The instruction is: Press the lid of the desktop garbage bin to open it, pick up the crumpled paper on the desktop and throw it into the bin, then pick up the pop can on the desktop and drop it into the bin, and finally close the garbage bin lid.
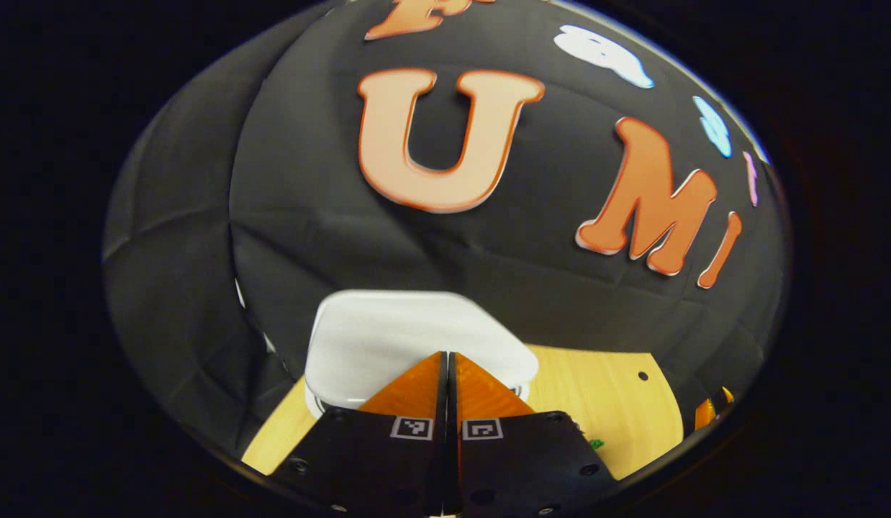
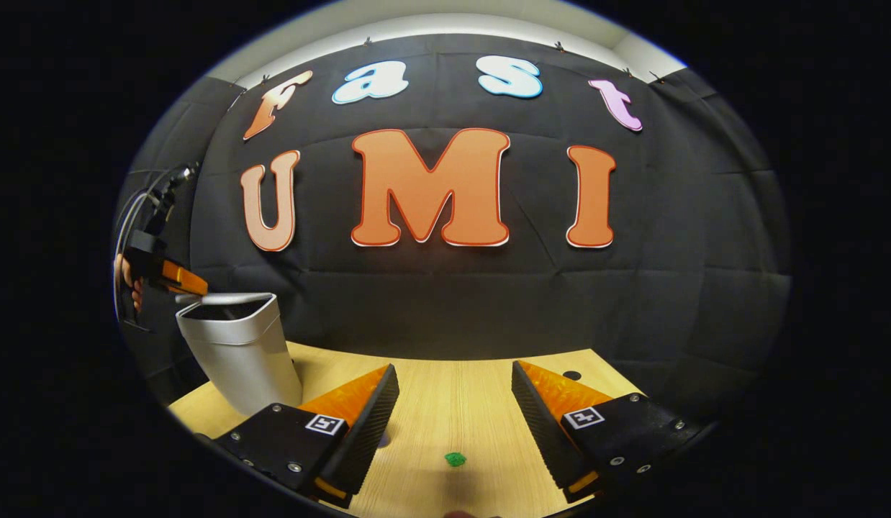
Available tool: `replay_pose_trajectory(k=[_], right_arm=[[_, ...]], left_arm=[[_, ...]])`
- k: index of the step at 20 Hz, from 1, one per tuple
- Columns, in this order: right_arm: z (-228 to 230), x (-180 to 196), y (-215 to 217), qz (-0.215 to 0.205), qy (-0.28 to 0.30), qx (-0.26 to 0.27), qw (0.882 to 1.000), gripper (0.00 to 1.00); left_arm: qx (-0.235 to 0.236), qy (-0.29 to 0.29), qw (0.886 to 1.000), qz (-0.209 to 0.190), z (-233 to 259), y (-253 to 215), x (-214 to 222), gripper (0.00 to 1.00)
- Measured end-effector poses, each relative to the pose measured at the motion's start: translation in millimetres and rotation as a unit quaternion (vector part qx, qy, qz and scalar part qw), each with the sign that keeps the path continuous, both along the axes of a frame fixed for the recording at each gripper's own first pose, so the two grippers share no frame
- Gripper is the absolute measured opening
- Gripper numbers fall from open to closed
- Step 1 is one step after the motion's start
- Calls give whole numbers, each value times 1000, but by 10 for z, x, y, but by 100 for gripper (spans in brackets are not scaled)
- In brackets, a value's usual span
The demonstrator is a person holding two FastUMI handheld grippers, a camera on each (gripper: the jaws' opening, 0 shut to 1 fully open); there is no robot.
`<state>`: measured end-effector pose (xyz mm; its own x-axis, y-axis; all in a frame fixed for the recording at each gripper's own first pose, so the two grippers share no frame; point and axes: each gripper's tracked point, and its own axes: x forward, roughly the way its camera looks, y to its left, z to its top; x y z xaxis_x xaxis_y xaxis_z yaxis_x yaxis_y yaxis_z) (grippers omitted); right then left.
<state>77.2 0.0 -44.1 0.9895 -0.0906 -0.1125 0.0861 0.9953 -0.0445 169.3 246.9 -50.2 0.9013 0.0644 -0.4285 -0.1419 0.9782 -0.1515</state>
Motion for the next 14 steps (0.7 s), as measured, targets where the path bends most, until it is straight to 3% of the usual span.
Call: replay_pose_trajectory(k=[1,2,4,5,8,12,14], right_arm=[[12,-17,5,1,0,1,1000,94],[17,-28,8,1,-1,0,1000,94],[33,-44,24,4,-3,-3,1000,94],[46,-55,41,5,-3,-4,1000,94],[74,-86,81,13,-7,-5,1000,94],[12,-130,113,26,-12,-13,999,94],[-155,-126,82,29,-4,-24,999,94]], left_arm=[[10,-43,999,-14,244,-133,-35,3],[24,-85,996,-21,457,-265,-119,20],[46,-121,991,-42,636,-531,-315,42],[55,-129,989,-55,675,-671,-435,45],[71,-161,981,-85,717,-1073,-651,85],[77,-185,977,-75,643,-1422,-957,96],[81,-182,977,-73,506,-1676,-1155,96]])
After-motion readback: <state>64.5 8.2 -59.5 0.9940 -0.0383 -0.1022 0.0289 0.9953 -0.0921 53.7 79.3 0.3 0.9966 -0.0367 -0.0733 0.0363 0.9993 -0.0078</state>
